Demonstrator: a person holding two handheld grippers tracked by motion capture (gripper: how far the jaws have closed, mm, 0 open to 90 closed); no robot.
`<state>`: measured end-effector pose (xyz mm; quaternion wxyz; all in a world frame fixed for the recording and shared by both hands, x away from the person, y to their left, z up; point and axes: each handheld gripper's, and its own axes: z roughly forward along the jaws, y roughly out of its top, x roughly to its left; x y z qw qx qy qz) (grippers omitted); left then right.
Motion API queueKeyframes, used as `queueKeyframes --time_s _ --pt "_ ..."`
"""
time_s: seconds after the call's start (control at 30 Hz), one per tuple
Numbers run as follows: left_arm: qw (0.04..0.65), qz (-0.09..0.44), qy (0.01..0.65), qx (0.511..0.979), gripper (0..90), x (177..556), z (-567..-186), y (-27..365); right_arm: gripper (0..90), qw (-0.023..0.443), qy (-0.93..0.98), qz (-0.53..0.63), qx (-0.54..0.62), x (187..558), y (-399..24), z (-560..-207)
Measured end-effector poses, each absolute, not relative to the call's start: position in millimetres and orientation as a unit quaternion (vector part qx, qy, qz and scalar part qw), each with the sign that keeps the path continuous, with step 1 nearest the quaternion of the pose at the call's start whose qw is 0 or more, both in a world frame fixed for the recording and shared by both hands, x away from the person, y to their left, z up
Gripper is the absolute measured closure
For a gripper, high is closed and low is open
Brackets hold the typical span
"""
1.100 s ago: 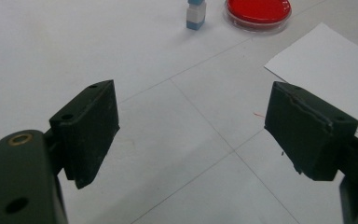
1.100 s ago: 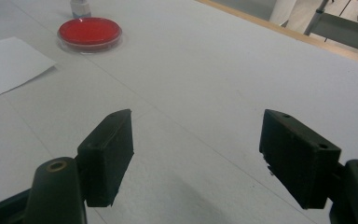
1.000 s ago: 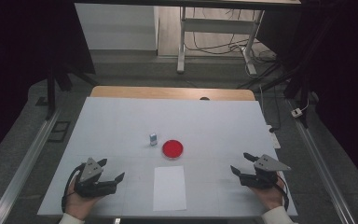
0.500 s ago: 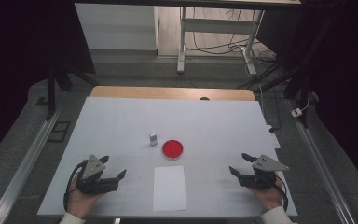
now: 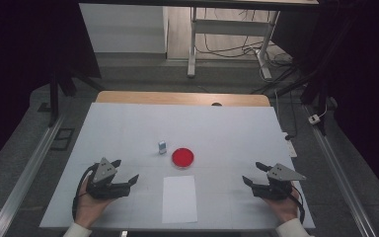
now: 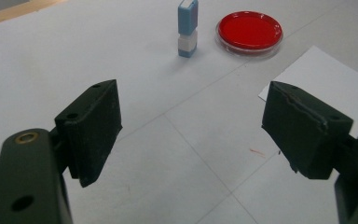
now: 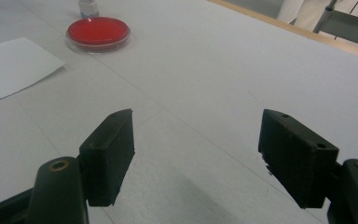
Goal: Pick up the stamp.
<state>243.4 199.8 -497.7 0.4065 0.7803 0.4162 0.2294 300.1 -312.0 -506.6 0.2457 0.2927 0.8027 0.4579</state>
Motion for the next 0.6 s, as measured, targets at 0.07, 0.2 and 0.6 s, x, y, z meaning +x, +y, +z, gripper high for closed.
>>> queueKeyframes --time_s 0.07,0.2,0.6 --pt "0.406 0.228 0.414 0.782 19.9 246.4 -496.9 197.6 26.3 0.244 0.802 0.459 0.294 300.1 -311.3 -506.9" --pt "0.406 0.224 0.411 0.785 20.1 251.1 -496.0 194.4 26.3 0.244 0.803 0.458 0.293 300.5 -310.7 -507.2" --pt "0.401 0.212 0.401 0.796 20.2 266.3 -493.8 183.3 26.7 0.242 0.805 0.458 0.289 301.3 -307.3 -508.7"
